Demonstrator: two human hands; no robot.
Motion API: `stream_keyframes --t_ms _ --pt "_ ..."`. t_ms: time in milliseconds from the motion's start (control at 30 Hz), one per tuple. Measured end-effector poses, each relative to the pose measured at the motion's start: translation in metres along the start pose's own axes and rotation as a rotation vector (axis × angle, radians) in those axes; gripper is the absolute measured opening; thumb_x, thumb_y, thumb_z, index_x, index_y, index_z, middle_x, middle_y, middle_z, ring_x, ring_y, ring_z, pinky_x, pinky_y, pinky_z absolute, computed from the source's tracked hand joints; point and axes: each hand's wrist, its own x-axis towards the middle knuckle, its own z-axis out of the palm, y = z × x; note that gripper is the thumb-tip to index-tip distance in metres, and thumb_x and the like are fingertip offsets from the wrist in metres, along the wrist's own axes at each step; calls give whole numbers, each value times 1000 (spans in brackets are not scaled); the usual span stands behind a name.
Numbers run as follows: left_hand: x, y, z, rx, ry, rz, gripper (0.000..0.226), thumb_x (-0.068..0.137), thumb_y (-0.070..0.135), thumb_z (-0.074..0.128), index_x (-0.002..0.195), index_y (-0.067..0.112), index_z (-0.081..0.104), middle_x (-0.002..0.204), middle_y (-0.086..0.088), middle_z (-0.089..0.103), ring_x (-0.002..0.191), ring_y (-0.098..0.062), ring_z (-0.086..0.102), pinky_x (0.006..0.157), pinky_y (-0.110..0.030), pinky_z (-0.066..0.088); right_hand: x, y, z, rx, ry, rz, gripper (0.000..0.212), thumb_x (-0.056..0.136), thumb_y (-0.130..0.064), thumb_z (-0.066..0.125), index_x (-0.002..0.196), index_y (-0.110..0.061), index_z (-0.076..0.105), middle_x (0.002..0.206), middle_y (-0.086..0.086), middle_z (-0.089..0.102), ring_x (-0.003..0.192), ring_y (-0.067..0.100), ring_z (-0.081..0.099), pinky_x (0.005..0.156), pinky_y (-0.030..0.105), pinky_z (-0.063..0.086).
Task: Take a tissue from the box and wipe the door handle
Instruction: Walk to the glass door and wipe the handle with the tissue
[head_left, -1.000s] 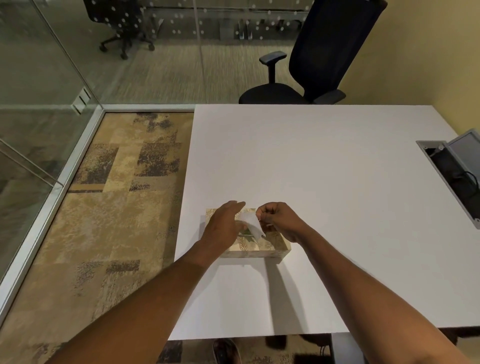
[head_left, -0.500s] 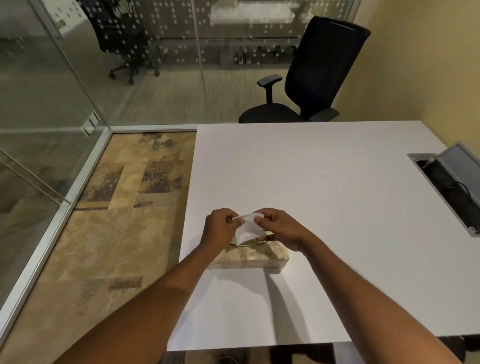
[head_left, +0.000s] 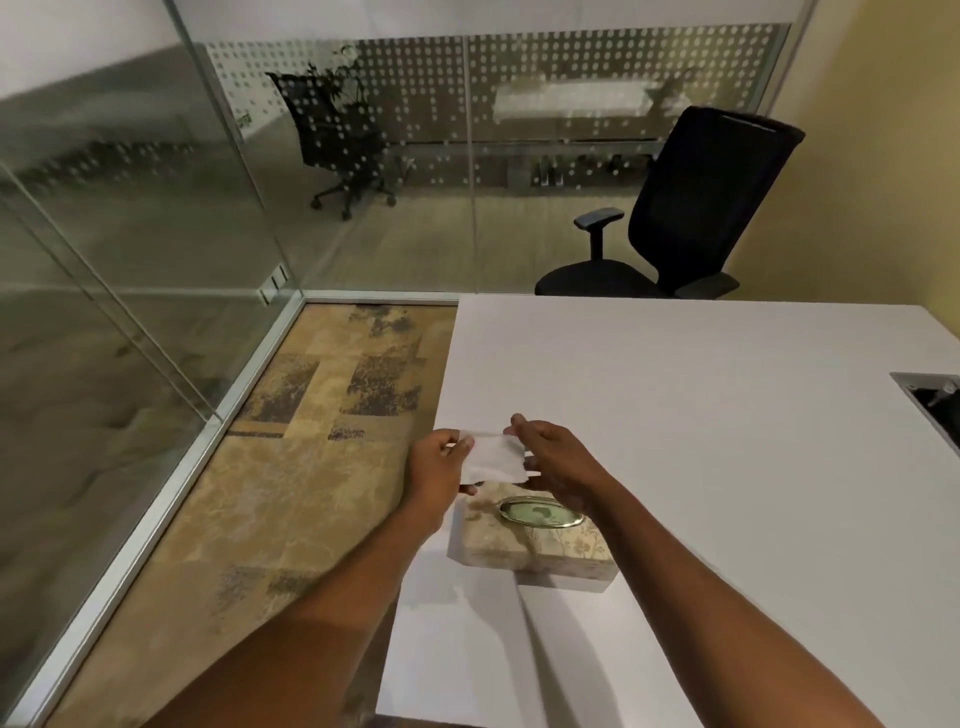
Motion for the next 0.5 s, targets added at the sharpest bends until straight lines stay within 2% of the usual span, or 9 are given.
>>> stream_keyframes --t_ms 33,100,167,233,300,400,500 --pt "0 3 -8 -9 33 5 7 89 7 60 92 3 65 80 -10 60 61 -15 59 37 -21 50 3 -2 6 -35 -36 3 36 85 -40 67 99 -8 65 84 4 67 73 18 63 59 29 53" --pt "0 8 -19 -32 47 -11 16 85 4 64 99 -2 65 82 -11 66 64 -16 66 44 -25 55 7 -2 14 -72 -92 -15 33 81 -21 75 107 -6 63 98 14 66 88 27 66 67 35 56" --pt "0 10 -32 -64 46 -70 27 82 -1 67 108 -6 63 95 -16 68 82 -27 68 69 -40 61 10 -3 25 -56 -114 -19 32 78 -3 75 107 -3 61 101 18 65 93 31 66 74 41 57" --pt "0 11 -44 -103 21 -120 25 81 -6 65 105 -11 62 99 -19 67 84 -30 66 82 -45 57 12 -7 33 -44 -114 -36 27 76 3 74 100 -4 63 95 16 65 90 31 67 75 41 57" --pt "1 12 -55 -121 11 -144 11 83 -8 62 93 -7 64 98 -21 66 81 -29 65 77 -41 58 16 -11 41 -26 -132 -38 26 75 7 74 95 -6 64 92 15 65 87 30 67 72 39 58" --pt "2 15 -76 -158 42 -169 11 86 -7 58 87 4 60 99 -18 63 82 -27 65 51 -31 59 23 -19 61 -46 -195 -22 24 76 11 71 95 -1 64 94 19 63 87 32 64 69 35 58" --pt "3 14 -85 -182 9 -214 12 88 -6 55 89 5 57 105 -20 59 90 -37 66 49 -29 58 24 -22 69 -105 -216 -37 16 81 11 63 81 -5 66 90 16 64 79 25 62 63 29 56"
